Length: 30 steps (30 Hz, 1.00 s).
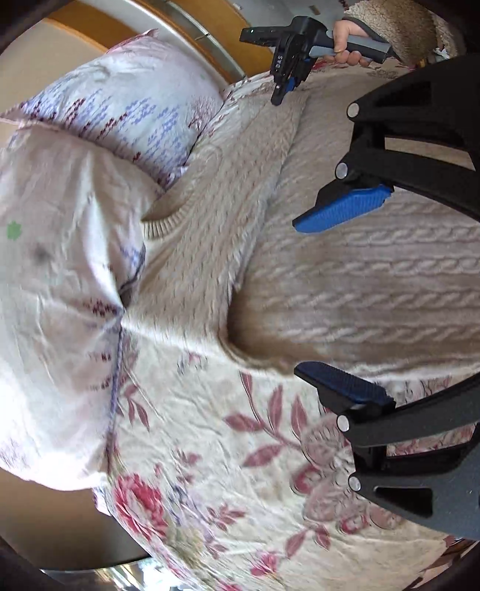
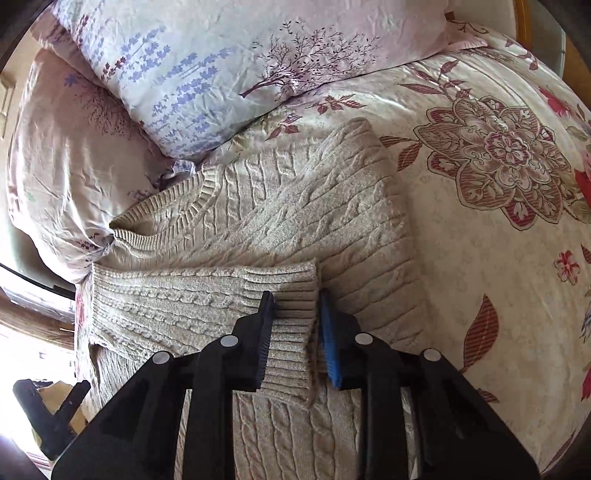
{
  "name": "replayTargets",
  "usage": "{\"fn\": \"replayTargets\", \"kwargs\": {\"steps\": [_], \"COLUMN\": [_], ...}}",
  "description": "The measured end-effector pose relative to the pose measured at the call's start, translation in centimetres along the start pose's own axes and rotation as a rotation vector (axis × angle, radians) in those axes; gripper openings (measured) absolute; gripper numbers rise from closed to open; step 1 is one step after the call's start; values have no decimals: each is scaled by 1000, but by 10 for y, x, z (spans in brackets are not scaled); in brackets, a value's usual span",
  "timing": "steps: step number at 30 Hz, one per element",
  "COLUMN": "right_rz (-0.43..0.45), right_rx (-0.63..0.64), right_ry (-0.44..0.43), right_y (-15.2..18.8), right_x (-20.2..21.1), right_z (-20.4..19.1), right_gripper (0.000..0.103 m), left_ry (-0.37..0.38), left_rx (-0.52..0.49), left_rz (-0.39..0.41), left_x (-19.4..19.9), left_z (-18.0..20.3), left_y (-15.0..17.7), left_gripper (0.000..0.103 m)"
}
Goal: Fold small clothes
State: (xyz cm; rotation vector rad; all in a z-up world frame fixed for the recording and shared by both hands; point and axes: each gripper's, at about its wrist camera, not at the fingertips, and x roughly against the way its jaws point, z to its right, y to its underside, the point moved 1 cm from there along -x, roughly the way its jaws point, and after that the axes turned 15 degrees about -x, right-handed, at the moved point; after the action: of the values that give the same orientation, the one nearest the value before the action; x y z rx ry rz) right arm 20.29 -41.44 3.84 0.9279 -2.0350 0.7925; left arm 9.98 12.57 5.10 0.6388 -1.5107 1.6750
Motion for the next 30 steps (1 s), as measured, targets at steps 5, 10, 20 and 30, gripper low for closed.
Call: {"fn": "replayTargets", "kwargs": {"steps": [5,10,20,30], "right_rz": [92,157,72,-38], "right_rx": [63,57,20,-233], "right_ry": [-21,-5,35,-72], "right_y": [-2,-21,-14,28], "right_x": [15,18,17,71], "right_z": [-18,-30,-11,96], "right_gripper": [8,8,58,63], "left_ry": [-16,-8,29,204], "left_rx": [35,20,35,125], "left_rz": [-40,-64,-76,-69], "left_x": [-2,-3,5,17], "left_z": [-14,-14,-23,-33], "left_y": [16,23,38,61], "left_gripper": [72,72,72,67]}}
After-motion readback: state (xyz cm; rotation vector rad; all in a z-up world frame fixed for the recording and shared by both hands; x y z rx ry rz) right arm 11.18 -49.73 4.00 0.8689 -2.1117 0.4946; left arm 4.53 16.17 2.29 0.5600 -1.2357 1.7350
